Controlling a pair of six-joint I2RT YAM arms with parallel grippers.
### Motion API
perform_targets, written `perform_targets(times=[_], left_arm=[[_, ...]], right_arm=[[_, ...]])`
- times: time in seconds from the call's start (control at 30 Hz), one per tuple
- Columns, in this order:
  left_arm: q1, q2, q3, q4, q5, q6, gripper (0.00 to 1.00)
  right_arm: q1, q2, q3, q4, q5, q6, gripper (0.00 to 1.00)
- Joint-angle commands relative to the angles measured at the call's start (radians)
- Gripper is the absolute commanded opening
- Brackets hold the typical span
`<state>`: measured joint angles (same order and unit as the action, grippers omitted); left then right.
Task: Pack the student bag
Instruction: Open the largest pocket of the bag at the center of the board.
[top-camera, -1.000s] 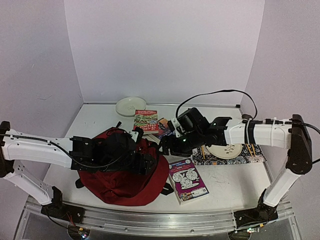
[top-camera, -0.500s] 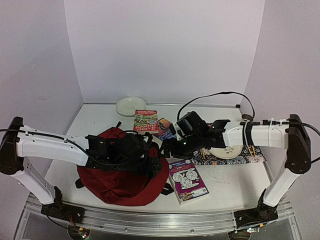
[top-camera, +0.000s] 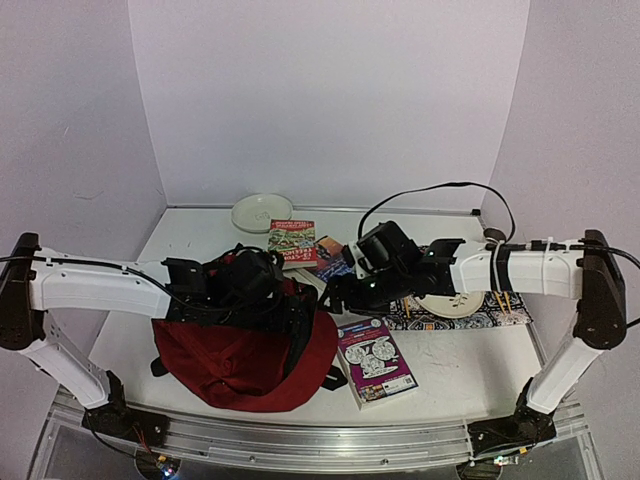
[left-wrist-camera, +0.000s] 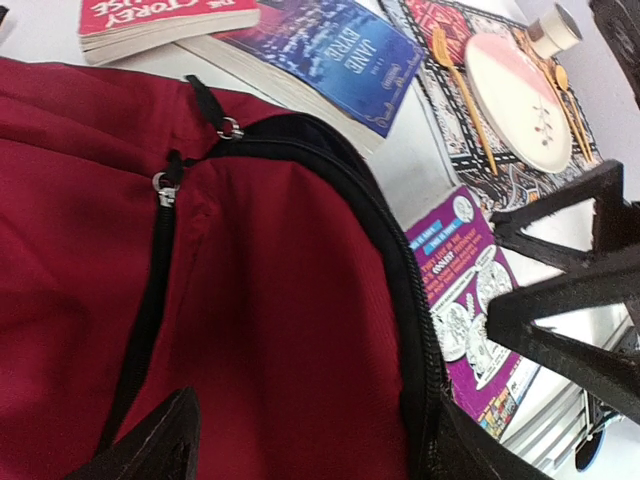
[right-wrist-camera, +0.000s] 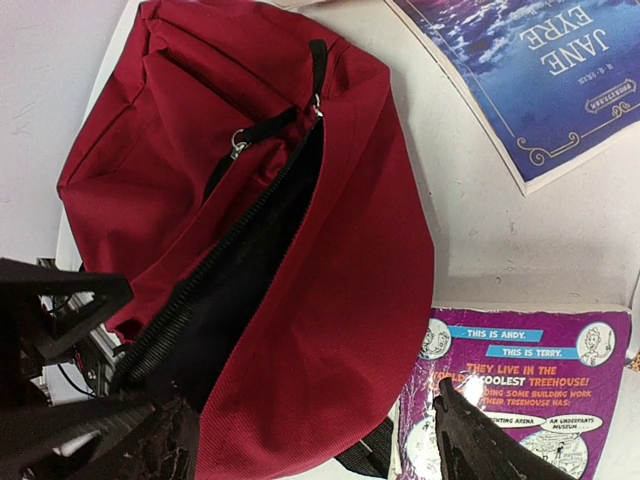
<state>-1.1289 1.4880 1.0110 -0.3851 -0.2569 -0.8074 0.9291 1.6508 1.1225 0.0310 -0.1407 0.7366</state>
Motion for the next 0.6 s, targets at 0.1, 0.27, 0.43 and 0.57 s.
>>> perform_targets(times=[0.1, 0.27, 0.43, 0.57], left_arm=[[0.015, -0.025, -0.009, -0.016, 0.031, -0.004, 0.69], [0.015, 0.052, 0.036, -0.015, 0.092, 0.028, 0.57], [0.019, 0.058, 0.05, -0.016, 0.086, 0.057, 0.36], [0.046, 0.003, 0.054, -0.063, 0.057, 0.094, 0.14]], right_arm=[[0.029, 0.001, 0.011, -0.01, -0.044, -0.02, 0.81], [0.05, 0.06, 0.043, -0.01, -0.058, -0.01, 0.81], [0.06, 0.122, 0.061, -0.01, -0.064, -0.005, 0.78], [0.061, 0.137, 0.046, -0.01, -0.041, -0.013, 0.59]])
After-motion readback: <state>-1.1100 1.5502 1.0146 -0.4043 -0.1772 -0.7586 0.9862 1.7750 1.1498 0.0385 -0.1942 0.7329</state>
